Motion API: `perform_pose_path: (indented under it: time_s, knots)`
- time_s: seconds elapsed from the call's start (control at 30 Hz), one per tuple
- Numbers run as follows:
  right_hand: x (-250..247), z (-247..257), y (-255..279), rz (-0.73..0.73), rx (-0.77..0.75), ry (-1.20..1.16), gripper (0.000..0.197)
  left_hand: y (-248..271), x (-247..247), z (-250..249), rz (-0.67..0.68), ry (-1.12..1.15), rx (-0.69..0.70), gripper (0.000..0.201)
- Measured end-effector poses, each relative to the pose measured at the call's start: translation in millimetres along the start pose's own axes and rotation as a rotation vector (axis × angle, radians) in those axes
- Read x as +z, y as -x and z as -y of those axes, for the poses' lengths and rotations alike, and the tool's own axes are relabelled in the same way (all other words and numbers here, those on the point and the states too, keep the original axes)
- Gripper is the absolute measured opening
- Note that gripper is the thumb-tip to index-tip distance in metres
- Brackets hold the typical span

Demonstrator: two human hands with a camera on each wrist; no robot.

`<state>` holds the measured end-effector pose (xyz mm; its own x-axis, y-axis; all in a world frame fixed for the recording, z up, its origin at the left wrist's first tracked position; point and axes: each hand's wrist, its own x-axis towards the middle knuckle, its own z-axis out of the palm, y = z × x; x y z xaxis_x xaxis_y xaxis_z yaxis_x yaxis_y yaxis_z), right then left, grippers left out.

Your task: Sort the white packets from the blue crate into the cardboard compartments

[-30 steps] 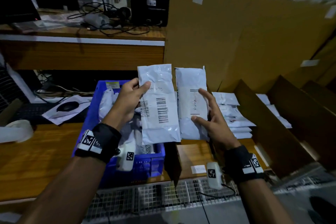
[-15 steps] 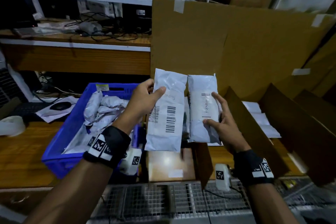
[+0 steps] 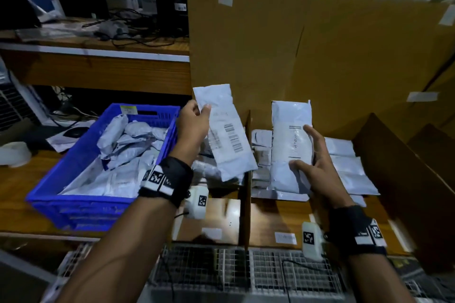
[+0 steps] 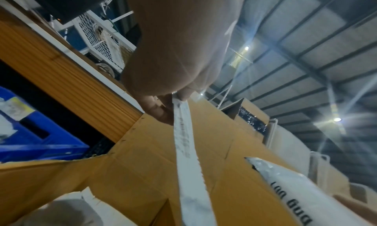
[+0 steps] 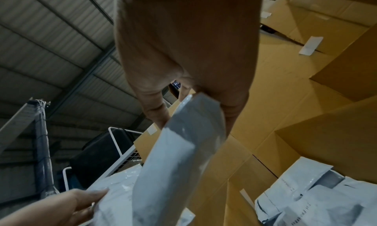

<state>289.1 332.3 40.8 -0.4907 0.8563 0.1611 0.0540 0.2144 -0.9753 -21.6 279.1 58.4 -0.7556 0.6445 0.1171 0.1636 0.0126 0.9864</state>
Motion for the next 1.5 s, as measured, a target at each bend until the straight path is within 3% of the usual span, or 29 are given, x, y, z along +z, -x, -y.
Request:
perform_pose_path:
  time_s: [0.07, 0.23, 0.43, 0.53, 0.63, 0.67, 0.73, 0.8, 0.93, 1.07, 1.17, 1.27, 1.33, 1.43, 1.5]
  knots:
    - [0, -3, -8, 0.000, 0.014, -0.001, 0.083, -14, 7, 4, -0.110, -0.124, 0.009, 0.019]
    - [1, -19, -40, 0.005, 0.075, -0.006, 0.082, -69, 32, 36, -0.260, -0.182, -0.065, 0.030]
    - [1, -40, -99, 0.017, 0.141, 0.014, 0.078, -136, 80, 100, -0.284, -0.049, -0.340, 0.066]
    - [0, -56, -127, 0.001, 0.162, 0.021, 0.081, -166, 107, 140, -0.260, 0.087, -0.384, 0.075]
    - [1, -69, -143, 0.005, 0.215, 0.003, 0.083, -241, 138, 261, -0.283, 0.162, -0.548, 0.094]
    - [1, -75, -146, 0.005, 0.244, -0.004, 0.083, -254, 143, 280, -0.281, 0.190, -0.611, 0.097]
    - [1, -85, -149, 0.010, 0.279, -0.004, 0.083, -239, 138, 255, -0.238, 0.182, -0.686, 0.096]
    - [-1, -92, -152, 0.023, 0.293, -0.015, 0.084, -211, 127, 203, -0.199, 0.077, -0.627, 0.078]
    - [-3, -97, -153, 0.009, 0.340, -0.024, 0.083, -196, 126, 188, -0.204, -0.090, -0.522, 0.062]
    - [-2, -92, -158, 0.013, 0.343, -0.039, 0.085, -171, 131, 187, -0.093, -0.513, -0.093, 0.080]
    - [0, -88, -162, 0.024, 0.340, -0.066, 0.085, -169, 134, 189, 0.079, -0.866, 0.088, 0.062]
    - [0, -88, -162, 0.049, 0.337, -0.085, 0.085, -180, 138, 192, 0.429, -1.084, 0.044, 0.045]
    - [-2, -90, -163, 0.058, 0.332, -0.083, 0.085, -186, 140, 193, 0.616, -1.200, -0.003, 0.048]
    - [-7, -91, -164, 0.074, 0.294, -0.084, 0.086, -191, 141, 191, 0.684, -1.242, -0.033, 0.052]
    - [-10, -90, -161, 0.073, 0.289, -0.105, 0.085, -189, 141, 184, 0.650, -1.187, -0.032, 0.049]
